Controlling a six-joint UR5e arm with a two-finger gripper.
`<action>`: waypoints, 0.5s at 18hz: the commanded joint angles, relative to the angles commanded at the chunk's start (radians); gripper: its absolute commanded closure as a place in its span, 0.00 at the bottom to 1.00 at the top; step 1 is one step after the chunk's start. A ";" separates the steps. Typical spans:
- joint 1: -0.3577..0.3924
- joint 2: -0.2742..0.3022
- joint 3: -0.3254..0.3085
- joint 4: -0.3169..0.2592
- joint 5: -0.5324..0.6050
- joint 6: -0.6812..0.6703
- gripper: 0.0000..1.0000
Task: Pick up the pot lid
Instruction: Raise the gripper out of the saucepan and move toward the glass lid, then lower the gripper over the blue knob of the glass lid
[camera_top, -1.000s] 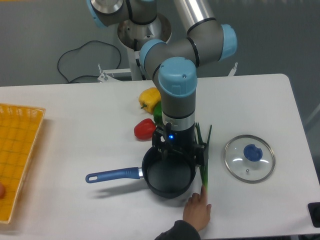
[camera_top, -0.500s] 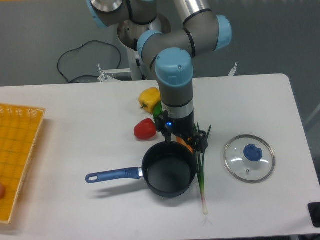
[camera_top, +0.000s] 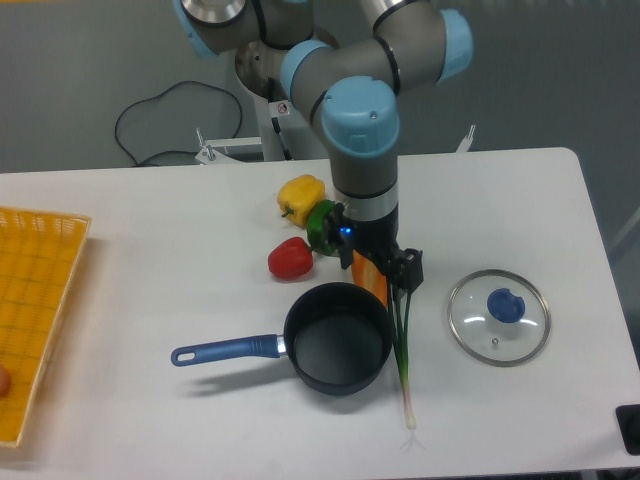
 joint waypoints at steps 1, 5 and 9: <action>0.027 -0.006 -0.002 0.008 0.003 0.002 0.00; 0.112 -0.038 -0.006 0.020 0.009 0.014 0.00; 0.144 -0.104 -0.008 0.066 0.011 0.009 0.00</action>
